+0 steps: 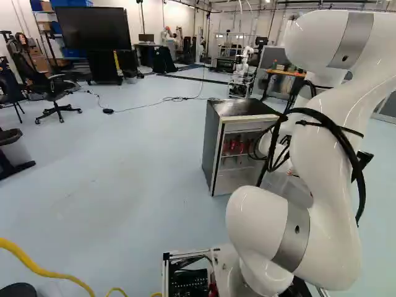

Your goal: Grab a drink from the fridge

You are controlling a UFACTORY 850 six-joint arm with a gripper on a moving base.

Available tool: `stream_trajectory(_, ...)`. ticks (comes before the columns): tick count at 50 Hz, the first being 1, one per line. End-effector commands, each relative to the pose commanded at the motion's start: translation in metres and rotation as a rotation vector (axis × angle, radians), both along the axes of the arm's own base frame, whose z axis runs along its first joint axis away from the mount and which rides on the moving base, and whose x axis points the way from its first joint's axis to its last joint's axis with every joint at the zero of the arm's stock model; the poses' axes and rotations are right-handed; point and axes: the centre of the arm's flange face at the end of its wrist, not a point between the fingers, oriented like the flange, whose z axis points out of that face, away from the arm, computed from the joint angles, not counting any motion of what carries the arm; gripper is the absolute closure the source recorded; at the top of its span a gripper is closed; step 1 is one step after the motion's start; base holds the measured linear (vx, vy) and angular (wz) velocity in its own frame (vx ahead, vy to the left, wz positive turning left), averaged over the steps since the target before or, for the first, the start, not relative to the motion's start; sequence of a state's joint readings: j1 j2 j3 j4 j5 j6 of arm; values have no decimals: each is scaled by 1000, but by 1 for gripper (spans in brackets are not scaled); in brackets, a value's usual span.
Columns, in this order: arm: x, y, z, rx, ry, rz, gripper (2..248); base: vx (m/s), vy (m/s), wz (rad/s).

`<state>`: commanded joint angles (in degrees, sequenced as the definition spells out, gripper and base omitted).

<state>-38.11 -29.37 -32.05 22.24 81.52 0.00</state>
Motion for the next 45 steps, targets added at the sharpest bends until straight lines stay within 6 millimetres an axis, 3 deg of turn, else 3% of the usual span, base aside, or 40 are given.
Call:
stream_trajectory(14,9,25,-12,21,34,176,3,0,0,0)
stream_trajectory(45,29,48,-46,65,81,506,3,0,0,0)
